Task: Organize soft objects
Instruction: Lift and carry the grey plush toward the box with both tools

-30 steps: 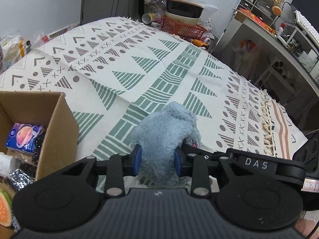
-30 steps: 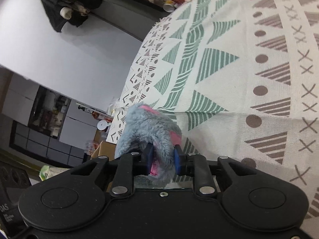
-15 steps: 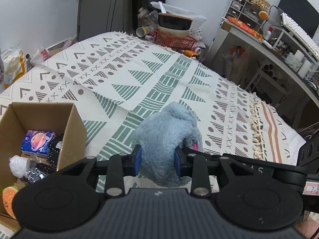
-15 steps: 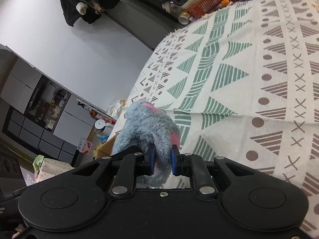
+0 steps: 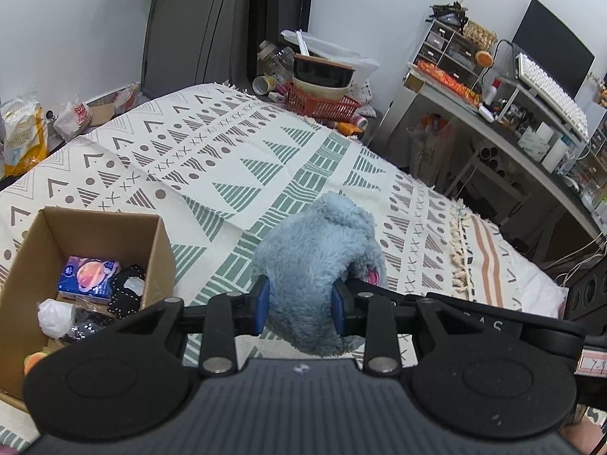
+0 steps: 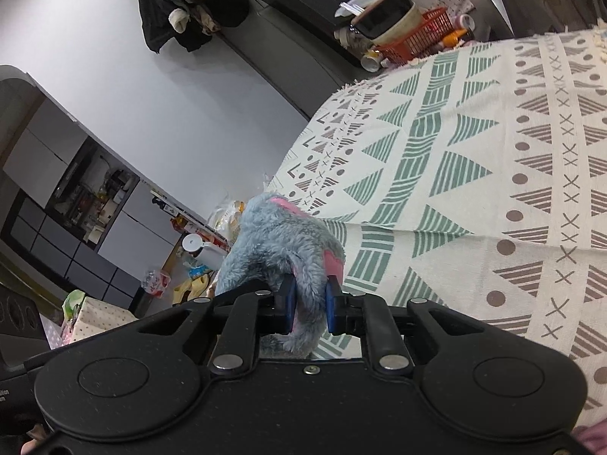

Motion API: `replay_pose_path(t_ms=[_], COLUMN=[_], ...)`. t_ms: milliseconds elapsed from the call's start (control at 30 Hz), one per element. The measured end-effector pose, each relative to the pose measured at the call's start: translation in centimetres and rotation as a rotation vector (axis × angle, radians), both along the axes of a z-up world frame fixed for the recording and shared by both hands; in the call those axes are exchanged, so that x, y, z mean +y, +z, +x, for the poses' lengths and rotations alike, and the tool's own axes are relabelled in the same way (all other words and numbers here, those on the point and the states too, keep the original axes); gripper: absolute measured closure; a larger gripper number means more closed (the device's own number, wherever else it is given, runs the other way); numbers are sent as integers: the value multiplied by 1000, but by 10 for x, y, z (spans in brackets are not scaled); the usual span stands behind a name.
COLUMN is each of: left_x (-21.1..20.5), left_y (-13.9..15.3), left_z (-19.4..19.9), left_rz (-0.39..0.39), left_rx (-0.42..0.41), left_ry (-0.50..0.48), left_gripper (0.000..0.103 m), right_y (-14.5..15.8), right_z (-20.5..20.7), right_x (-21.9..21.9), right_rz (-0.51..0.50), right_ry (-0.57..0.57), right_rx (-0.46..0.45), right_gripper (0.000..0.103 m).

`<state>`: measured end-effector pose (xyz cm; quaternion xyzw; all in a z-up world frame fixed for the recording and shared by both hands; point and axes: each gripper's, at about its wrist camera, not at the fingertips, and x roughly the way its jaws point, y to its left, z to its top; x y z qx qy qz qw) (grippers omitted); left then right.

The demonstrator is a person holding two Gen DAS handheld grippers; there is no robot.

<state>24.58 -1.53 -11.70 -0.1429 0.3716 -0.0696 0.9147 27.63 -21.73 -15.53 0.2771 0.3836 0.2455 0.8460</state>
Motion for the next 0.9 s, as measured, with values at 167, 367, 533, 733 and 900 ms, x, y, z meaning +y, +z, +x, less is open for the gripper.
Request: replay_pose_path(t_ms=[167,367,533,733,900], left_x=[12,28,44,63,79], left_y=[8,20,29,35,37], left_z=[-6,-16,-22,-30,-34], left_rz=[-35,-70,-98,-111,-131], left_rx=[-12,-45,-58,-64,-65], left_ry=[1,0,11,19,27], left_gripper=[71,71,71,71,71], right_y=[13,31,43,53,57], right_z=[-8,-17,-22,-30,-36], right_x=[11,22,38,59,75], right_rz=[-27,-34,-53,-78,-97], right_ry=[-3,0,7,7,-4], right_rx=[-21,-64,-86,-100,-112], right_gripper=[87,87,87,87,87])
